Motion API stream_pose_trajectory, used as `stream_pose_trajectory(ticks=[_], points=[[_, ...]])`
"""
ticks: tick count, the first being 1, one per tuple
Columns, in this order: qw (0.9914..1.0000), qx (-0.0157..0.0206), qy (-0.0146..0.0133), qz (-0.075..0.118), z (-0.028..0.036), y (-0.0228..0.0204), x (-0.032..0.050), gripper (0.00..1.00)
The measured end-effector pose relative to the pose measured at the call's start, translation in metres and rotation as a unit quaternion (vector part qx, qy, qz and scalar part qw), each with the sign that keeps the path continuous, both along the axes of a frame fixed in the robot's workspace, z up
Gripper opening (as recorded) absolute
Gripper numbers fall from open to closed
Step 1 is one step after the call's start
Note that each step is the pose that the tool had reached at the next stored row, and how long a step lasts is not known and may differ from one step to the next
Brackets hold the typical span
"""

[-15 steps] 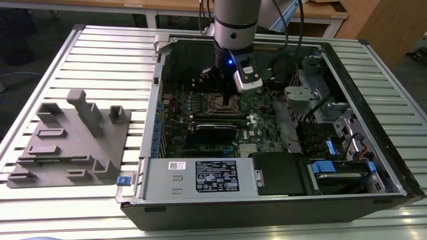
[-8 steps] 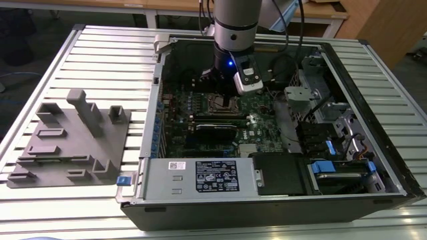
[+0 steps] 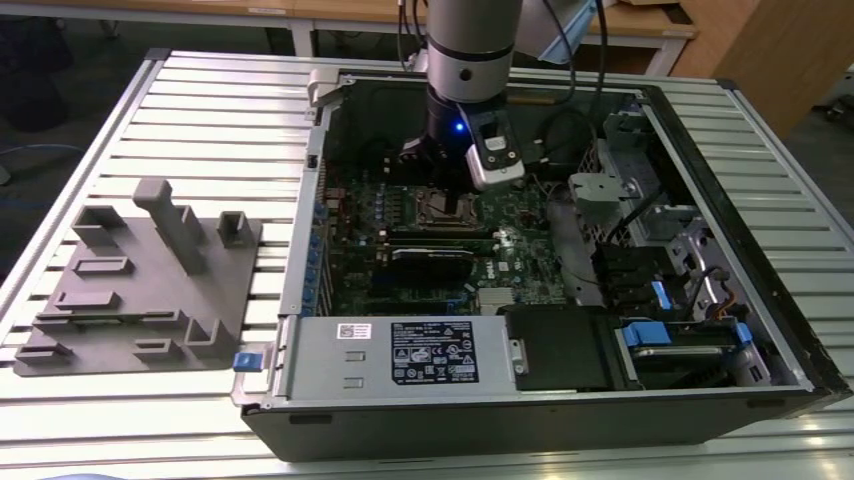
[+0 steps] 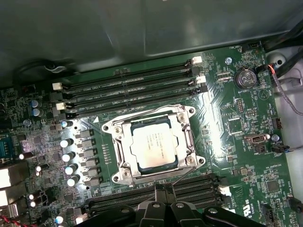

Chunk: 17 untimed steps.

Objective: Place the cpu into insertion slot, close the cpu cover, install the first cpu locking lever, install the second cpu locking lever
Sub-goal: 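Install the second cpu locking lever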

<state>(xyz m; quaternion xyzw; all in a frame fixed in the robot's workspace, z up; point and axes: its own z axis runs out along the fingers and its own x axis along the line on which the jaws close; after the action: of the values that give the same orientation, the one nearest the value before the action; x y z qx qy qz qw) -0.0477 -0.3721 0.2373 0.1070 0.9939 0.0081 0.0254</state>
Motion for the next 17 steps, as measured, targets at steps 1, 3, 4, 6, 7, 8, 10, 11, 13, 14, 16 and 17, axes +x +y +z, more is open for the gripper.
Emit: stream_pose_trajectory(ticks=[1, 3, 4, 6, 7, 8, 10, 11, 13, 14, 16, 17], points=[[1.00000, 0.0000, 0.0000, 0.000, 0.0000, 0.0000, -0.0006, 0.11], [1.00000, 0.0000, 0.0000, 0.000, 0.0000, 0.0000, -0.0011, 0.11], [1.00000, 0.0000, 0.0000, 0.000, 0.0000, 0.0000, -0.0011, 0.11], [1.00000, 0.0000, -0.0004, 0.000, 0.0000, 0.0000, -0.0015, 0.11], [1.00000, 0.0000, -0.0006, 0.000, 0.0000, 0.0000, -0.0015, 0.11], [1.00000, 0.0000, -0.0008, 0.000, 0.0000, 0.0000, -0.0014, 0.11], [1.00000, -0.0001, -0.0019, 0.001, -0.0004, 0.0000, -0.0015, 0.11], [1.00000, -0.0001, -0.0019, 0.001, -0.0004, 0.0000, -0.0015, 0.11], [1.00000, 0.0000, -0.0019, 0.001, -0.0004, 0.0000, -0.0014, 0.11], [1.00000, -0.0001, -0.0019, 0.001, -0.0004, 0.0000, -0.0015, 0.11], [1.00000, 0.0000, -0.0019, 0.001, -0.0005, 0.0000, -0.0014, 0.11], [1.00000, 0.0000, -0.0019, 0.001, -0.0005, 0.0000, -0.0014, 0.11]])
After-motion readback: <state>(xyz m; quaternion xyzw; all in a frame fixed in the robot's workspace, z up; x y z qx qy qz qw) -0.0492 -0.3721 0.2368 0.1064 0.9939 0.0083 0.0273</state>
